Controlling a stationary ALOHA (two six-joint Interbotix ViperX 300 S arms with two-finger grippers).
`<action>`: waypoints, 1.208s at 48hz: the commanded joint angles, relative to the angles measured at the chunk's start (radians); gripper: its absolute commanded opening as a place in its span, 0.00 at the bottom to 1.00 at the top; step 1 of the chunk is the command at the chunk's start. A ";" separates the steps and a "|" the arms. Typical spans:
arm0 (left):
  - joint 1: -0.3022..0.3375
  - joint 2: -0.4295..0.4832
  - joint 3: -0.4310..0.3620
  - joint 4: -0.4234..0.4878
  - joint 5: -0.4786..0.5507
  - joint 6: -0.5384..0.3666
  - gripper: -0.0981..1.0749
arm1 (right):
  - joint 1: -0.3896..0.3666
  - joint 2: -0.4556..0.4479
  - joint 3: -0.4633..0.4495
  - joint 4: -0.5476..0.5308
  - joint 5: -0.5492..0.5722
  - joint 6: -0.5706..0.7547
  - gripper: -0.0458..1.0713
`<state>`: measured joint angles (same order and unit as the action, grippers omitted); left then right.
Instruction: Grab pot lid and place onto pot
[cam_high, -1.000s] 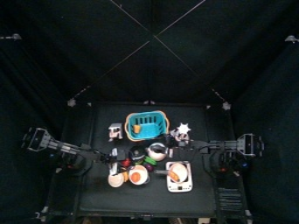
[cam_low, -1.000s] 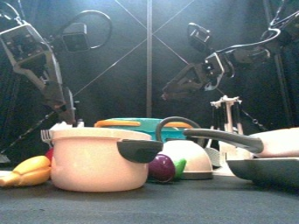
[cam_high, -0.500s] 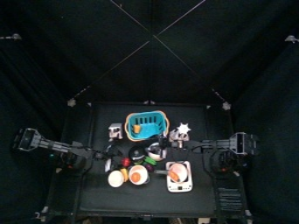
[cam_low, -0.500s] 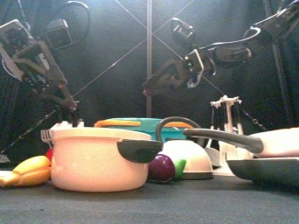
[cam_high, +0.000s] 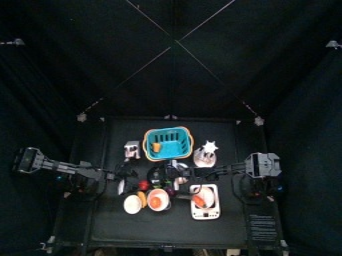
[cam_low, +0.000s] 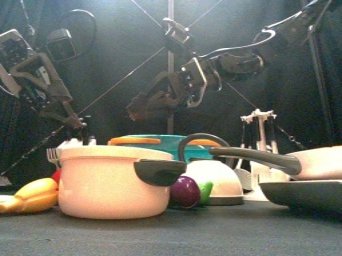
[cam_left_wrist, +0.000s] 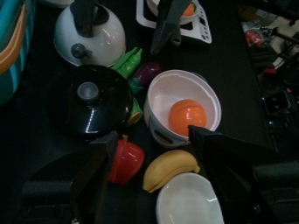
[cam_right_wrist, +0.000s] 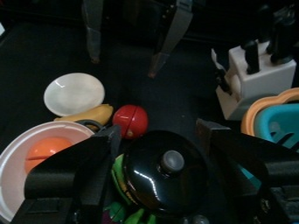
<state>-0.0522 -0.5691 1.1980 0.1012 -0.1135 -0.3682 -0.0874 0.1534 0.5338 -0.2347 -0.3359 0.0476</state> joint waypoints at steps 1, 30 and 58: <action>0.002 0.002 -0.012 -0.002 -0.009 0.002 0.92 | 0.000 0.000 -0.044 0.049 0.037 0.003 0.93; 0.002 0.000 0.002 -0.006 -0.006 0.000 0.92 | -0.017 0.110 -0.117 0.245 0.126 0.000 0.93; -0.002 0.000 0.002 -0.028 -0.006 0.000 0.92 | -0.023 0.152 -0.137 0.250 0.186 -0.002 0.81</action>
<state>-0.0522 -0.5691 1.2118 0.0752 -0.1135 -0.3682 -0.1043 0.3252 0.4142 0.0138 -0.1488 0.0476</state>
